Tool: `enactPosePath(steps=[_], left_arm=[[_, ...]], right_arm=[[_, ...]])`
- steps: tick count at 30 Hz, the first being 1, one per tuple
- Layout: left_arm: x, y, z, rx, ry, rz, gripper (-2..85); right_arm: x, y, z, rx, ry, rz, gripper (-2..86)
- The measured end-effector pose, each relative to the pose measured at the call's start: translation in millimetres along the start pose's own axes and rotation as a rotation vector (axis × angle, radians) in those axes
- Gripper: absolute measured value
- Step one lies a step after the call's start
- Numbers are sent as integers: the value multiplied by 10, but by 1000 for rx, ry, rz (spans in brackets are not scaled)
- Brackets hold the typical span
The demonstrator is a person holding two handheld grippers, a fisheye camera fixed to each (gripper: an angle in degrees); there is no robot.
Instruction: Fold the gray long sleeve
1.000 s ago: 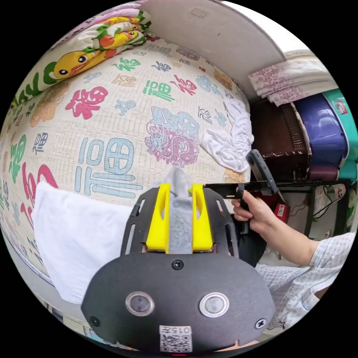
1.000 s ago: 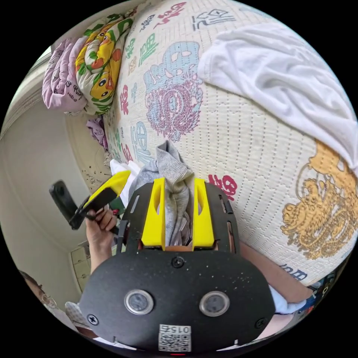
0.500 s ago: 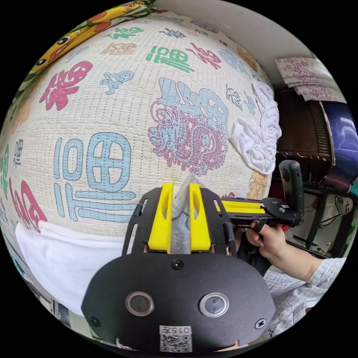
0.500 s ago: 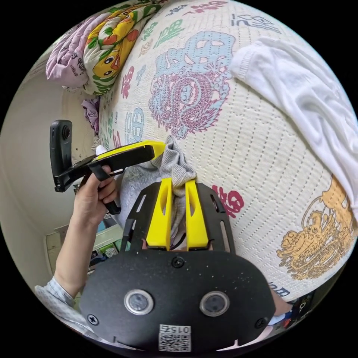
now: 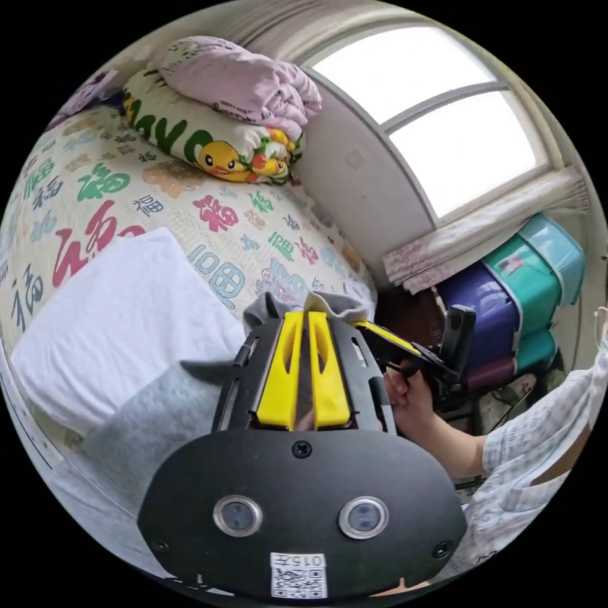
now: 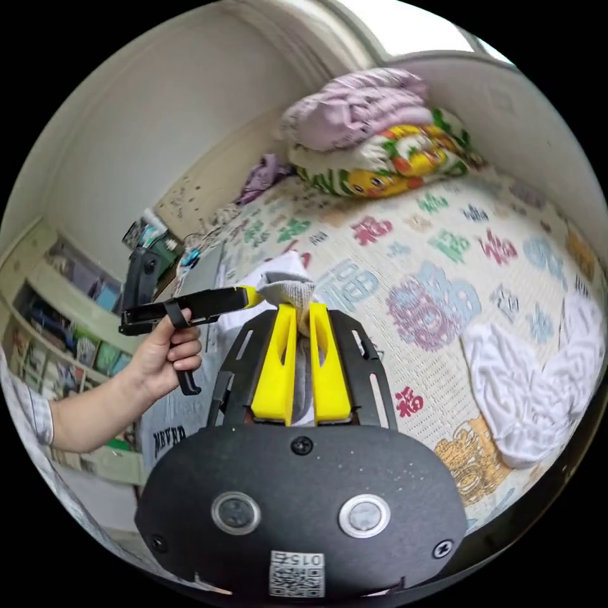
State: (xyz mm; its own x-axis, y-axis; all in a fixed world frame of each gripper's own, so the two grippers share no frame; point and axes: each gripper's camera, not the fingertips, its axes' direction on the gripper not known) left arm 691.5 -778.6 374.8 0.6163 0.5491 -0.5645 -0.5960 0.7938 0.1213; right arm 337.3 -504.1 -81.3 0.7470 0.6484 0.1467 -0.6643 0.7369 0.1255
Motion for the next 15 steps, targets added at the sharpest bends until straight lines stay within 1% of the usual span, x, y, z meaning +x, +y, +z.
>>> enactPosePath(steps=[1,3,4,6,7,9,10,12,13,15], left_arm=[[-47,134,-155,29,31,-31,30],[-270,754,-706,149,167,-213,71],[-333,920,-819,177,211,-262,84],[-583,1583,-1206,267,340,-435,120],[-640,1743,-1296,292,357,-471,127],[-813,2290,-1653,369,412,-529,143],[-848,2409,-1742,378,406,-535,144],[-1011,2876,-2061,419,389,-564,138],[-1063,2990,-2127,425,394,-570,134],[-1294,3459,-2391,447,399,-584,65]], right_arm=[[-166,80,-2,1,7,-46,43],[-809,475,36,1,14,-225,44],[-961,587,60,-1,16,-264,44],[-1559,1064,215,-35,42,-421,43],[-1720,1199,269,-47,51,-470,43],[-2309,1743,488,-86,97,-658,43],[-2447,1886,544,-92,108,-706,43],[-2942,2450,775,-120,139,-878,43],[-3052,2582,828,-127,139,-912,42],[-3429,3036,1039,-152,138,-976,43]])
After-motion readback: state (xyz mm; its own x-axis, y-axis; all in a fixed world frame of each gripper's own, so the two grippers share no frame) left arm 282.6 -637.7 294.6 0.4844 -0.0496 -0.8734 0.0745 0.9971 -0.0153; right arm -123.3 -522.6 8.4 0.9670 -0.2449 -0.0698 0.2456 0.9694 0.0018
